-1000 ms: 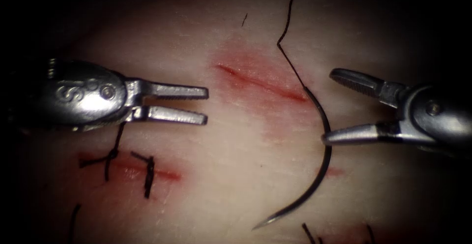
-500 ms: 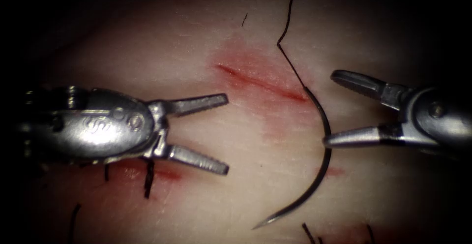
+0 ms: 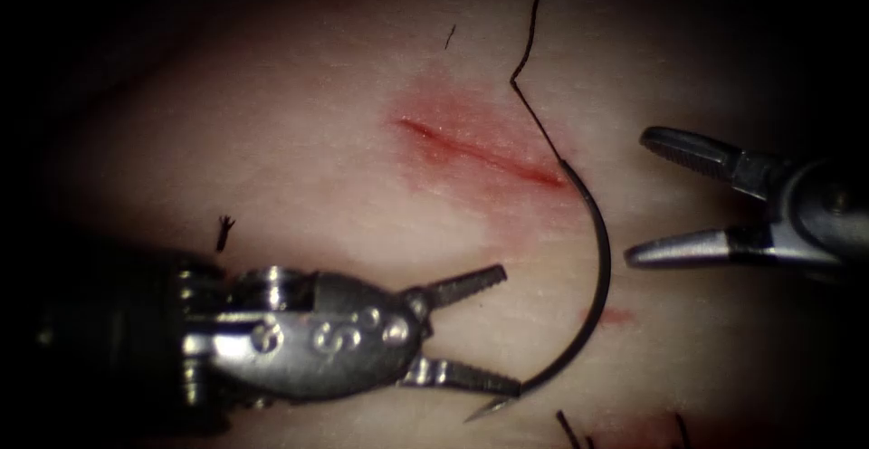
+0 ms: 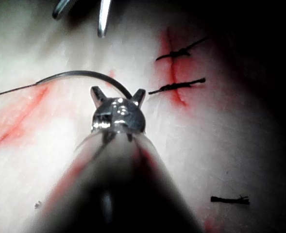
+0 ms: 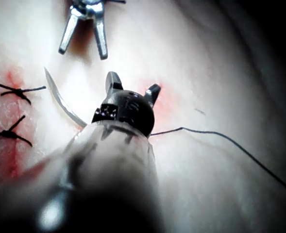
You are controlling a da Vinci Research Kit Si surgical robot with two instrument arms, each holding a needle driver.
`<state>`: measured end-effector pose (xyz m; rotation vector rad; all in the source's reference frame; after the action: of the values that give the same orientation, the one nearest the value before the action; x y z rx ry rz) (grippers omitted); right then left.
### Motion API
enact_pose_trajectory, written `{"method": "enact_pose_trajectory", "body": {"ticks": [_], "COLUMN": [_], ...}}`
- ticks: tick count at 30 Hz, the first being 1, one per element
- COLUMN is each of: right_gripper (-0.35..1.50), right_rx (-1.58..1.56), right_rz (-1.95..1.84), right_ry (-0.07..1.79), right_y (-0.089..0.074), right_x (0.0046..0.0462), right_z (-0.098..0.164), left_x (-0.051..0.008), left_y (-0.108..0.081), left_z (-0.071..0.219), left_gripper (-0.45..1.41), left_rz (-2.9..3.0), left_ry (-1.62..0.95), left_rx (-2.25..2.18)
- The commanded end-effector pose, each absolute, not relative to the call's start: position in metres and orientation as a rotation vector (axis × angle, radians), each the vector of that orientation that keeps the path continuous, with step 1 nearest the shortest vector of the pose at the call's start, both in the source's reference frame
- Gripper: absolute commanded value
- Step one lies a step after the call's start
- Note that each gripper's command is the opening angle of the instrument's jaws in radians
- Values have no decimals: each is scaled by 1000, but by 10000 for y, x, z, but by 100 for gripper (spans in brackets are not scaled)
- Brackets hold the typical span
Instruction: Wound Closure
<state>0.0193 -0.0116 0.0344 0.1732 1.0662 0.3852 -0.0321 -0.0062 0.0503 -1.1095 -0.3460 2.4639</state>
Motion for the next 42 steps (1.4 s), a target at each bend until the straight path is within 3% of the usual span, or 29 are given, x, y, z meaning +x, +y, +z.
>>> {"method": "enact_pose_trajectory", "body": {"ticks": [1,18,20,25,27,32,35,36,38,40,42], "right_gripper": [97,99,99,97,94,75,25,17,17,5,10], "right_rx": [172,169,168,169,171,203,227,238,236,255,272], "right_rz": [385,389,389,391,392,443,476,488,561,647,692], "right_ry": [1069,1066,1066,1066,1065,1061,1059,1057,1093,1097,1084], "right_y": [-113,-114,-114,-116,-115,-114,-112,-109,-100,-89,-82], "right_x": [201,204,205,206,206,205,201,198,190,181,175], "right_z": [346,346,345,342,341,336,333,330,321,314,311], "left_x": [-330,-350,-349,-340,-337,-333,-332,-331,-328,-321,-314], "left_y": [-71,-109,-108,-97,-91,-76,-66,-63,-51,-33,-19], "left_z": [516,568,571,576,575,561,547,542,525,510,500], "left_gripper": [67,53,37,-45,-45,-45,-45,-45,-45,-45,-45], "left_rz": [2480,2563,2555,2491,2486,2473,2468,2472,2495,2514,2511], "left_ry": [-362,-429,-434,-479,-491,-441,-402,-392,-344,-281,-222], "left_rx": [-1102,-1042,-1039,-1018,-1021,-998,-995,-995,-999,-1015,-1052]}}
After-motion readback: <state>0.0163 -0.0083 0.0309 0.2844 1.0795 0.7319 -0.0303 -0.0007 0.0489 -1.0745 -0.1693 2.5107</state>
